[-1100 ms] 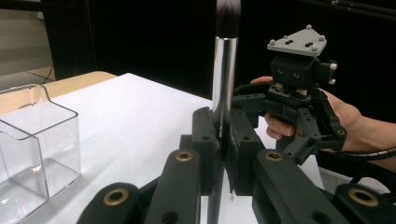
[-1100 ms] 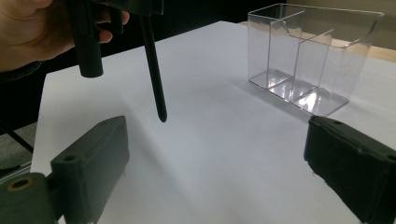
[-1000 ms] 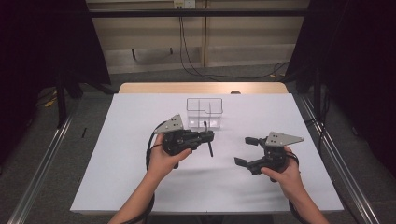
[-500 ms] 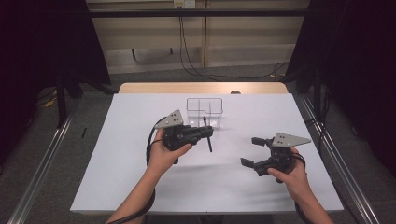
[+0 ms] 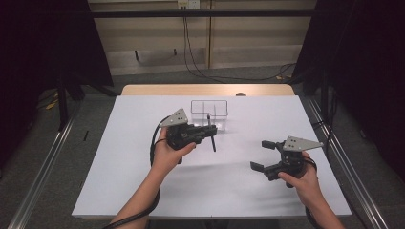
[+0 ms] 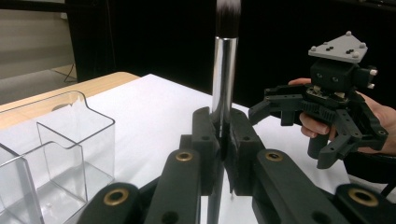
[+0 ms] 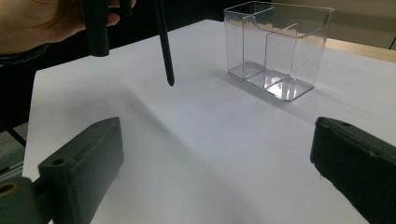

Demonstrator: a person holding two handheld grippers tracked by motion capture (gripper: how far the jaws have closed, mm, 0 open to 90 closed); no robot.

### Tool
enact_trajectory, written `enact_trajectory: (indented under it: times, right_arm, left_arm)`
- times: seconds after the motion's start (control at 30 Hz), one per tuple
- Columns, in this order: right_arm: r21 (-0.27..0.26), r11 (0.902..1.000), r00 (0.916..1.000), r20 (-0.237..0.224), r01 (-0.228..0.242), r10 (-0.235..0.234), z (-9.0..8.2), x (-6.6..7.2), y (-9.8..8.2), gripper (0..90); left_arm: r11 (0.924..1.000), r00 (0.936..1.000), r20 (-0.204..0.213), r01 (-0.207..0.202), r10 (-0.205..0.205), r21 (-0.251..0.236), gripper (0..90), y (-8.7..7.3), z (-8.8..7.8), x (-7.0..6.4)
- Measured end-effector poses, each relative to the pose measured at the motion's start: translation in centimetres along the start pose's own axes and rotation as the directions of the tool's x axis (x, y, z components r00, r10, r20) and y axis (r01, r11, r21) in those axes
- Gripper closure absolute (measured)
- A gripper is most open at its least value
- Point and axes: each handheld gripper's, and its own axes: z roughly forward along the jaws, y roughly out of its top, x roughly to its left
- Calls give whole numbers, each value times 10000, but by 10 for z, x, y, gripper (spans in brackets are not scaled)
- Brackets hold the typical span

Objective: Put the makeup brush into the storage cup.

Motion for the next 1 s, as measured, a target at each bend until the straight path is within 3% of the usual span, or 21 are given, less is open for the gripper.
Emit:
enact_trajectory:
  times: [0.63, 1.0]
  right_arm:
    - [-210, 9998, 10000, -26, -73, 72, -13, -5, -7, 0]
    - [-386, 9990, 9995, 210, -237, 245, -21, -7, -13, 0]
  left_arm:
    - [9999, 9998, -159, -121, 120, -66, 835, 6, 1, 4]
    - [9999, 9997, -204, -115, 113, -110, 835, 7, 3, 6]
